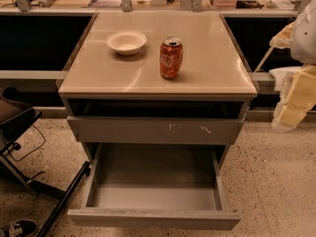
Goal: Close middle drawer
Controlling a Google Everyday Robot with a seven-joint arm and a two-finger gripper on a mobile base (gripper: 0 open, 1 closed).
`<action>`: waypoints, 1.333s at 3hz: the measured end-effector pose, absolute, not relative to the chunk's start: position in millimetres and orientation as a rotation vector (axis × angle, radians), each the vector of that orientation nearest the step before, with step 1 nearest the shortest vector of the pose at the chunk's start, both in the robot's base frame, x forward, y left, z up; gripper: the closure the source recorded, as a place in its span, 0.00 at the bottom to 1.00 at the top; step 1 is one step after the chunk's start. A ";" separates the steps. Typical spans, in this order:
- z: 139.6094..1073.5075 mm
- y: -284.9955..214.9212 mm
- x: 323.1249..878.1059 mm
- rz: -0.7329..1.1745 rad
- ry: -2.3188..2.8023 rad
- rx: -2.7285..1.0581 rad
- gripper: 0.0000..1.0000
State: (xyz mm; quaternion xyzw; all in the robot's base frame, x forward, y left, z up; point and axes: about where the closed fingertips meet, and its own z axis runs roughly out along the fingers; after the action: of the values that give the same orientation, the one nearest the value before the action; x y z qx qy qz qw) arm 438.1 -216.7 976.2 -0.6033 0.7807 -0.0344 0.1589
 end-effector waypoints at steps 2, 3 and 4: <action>964.0 -218.7 431.4 -0.083 2.240 -1.706 0.00; 929.2 -215.0 413.1 -0.035 2.248 -1.650 0.00; 872.2 -217.5 393.3 -0.002 2.279 -1.575 0.00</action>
Offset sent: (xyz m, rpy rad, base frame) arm -0.0168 -0.0066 -0.0354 0.0346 0.0282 -0.0286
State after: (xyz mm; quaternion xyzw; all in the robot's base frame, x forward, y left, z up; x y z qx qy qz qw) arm 393.3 -217.5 872.2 -0.5587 0.8085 -0.0007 0.1848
